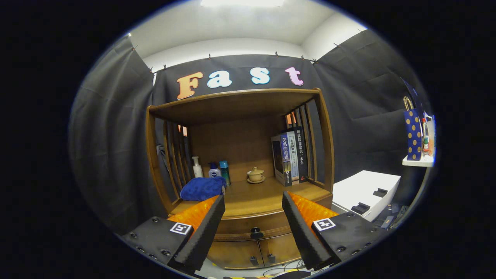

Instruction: Pull open the drawer, take out the items inside it, and place them on the countertop above the cabinet.

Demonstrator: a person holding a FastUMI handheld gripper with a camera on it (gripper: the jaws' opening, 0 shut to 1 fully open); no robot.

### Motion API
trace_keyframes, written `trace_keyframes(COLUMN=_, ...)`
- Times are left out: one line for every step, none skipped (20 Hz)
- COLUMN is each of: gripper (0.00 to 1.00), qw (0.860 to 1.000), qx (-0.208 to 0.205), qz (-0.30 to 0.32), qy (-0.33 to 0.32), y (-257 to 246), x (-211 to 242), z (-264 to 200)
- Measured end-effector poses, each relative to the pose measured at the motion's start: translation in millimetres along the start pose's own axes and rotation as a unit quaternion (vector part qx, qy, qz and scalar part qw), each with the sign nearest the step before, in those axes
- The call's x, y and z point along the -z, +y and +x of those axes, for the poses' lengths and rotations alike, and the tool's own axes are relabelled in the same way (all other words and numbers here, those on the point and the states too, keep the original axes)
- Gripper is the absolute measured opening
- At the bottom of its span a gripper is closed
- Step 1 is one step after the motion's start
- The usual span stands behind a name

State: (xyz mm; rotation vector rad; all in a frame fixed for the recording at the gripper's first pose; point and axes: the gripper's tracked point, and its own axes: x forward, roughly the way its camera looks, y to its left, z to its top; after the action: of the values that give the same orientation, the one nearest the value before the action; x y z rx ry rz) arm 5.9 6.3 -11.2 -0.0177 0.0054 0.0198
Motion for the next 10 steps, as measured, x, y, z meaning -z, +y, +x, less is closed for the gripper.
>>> trace_keyframes(gripper=0.98, qw=1.000, qx=-0.001, qz=0.000, qy=0.001, y=1, x=2, z=1)
trace_keyframes(gripper=0.98, qw=1.000, qx=-0.004, qz=0.000, qy=0.003, y=3, x=5, z=3)
trace_keyframes(gripper=0.98, qw=1.000, qx=-0.005, qz=-0.001, qy=0.004, y=3, x=7, z=3)
trace_keyframes(gripper=0.98, qw=1.000, qx=-0.004, qz=-0.003, qy=0.005, y=2, x=10, z=4)
trace_keyframes(gripper=0.98, qw=1.000, qx=-0.004, qz=-0.006, qy=0.004, y=2, x=12, z=5)
trace_keyframes(gripper=0.98, qw=1.000, qx=-0.004, qz=-0.007, qy=0.001, y=1, x=14, z=6)
trace_keyframes(gripper=0.98, qw=1.000, qx=-0.005, qz=-0.008, qy=-0.005, y=1, x=15, z=8)
trace_keyframes(gripper=0.98, qw=1.000, qx=-0.008, qz=-0.010, qy=-0.010, y=1, x=18, z=11)
trace_keyframes(gripper=0.98, qw=1.000, qx=-0.010, qz=-0.012, qy=-0.013, y=1, x=23, z=14)
trace_keyframes(gripper=0.98, qw=1.000, qx=-0.011, qz=-0.015, qy=-0.012, y=1, x=30, z=16)
